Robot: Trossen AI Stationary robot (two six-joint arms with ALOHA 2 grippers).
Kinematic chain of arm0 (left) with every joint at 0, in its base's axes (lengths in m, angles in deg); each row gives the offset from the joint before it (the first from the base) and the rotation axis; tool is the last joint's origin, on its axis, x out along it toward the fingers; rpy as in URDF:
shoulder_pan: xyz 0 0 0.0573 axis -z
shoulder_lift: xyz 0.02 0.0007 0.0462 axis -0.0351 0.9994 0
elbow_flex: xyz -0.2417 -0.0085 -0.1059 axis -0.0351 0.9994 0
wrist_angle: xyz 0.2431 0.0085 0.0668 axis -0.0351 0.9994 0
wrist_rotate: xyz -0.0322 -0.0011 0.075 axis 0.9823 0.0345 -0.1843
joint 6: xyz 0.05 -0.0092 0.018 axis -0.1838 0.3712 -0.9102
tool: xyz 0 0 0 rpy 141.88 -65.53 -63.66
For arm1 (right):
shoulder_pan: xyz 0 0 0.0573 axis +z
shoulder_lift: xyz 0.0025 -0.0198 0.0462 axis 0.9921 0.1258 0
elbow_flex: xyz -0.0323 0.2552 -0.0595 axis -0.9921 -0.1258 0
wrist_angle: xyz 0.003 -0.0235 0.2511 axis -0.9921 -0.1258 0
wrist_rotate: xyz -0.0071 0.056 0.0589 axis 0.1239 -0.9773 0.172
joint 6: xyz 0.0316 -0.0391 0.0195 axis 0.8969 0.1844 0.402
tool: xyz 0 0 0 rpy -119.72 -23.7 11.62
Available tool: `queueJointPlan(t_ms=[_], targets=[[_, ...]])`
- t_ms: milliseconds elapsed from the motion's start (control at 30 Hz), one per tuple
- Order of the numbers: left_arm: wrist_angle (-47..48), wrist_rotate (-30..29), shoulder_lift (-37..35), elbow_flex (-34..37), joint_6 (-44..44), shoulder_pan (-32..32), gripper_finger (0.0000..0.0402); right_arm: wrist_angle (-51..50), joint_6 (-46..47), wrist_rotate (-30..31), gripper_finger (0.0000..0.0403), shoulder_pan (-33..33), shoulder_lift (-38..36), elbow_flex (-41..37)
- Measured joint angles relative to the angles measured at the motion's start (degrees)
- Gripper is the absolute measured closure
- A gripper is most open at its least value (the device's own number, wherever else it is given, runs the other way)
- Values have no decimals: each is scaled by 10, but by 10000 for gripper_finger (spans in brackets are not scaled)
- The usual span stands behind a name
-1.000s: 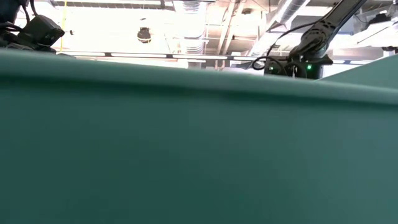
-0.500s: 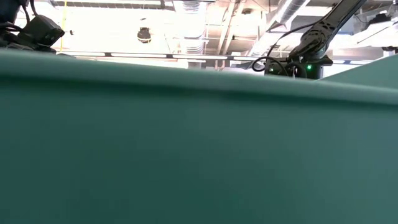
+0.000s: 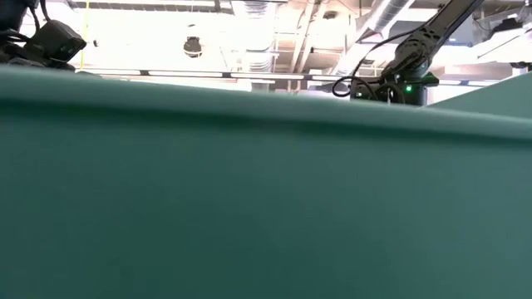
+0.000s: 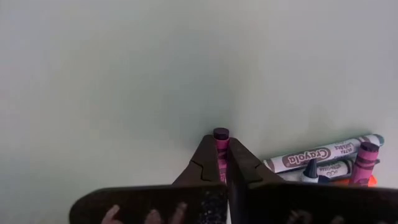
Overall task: Sort crayons
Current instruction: Put the purple crayon into the black bin
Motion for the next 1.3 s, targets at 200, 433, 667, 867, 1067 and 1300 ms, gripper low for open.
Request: queueJointPlan(t_ms=[200, 433, 667, 867, 1067, 1300], targets=[[0, 0, 0, 0, 0, 0, 292, -31, 8, -38, 402, 28, 0, 51], [0, 0, 0, 0, 0, 0, 292, -89, 26, -37, 402, 75, -1, 116], [0, 0, 0, 0, 0, 0, 292, -197, 36, -29, 403, 144, -1, 171], [0, 0, 0, 0, 0, 0, 292, -308, 60, -23, 403, 219, -2, 206], [0, 0, 0, 0, 0, 0, 292, -404, 98, -14, 403, 304, -2, 208], [0, 0, 0, 0, 0, 0, 292, -464, 112, -7, 403, 396, -3, 202]])
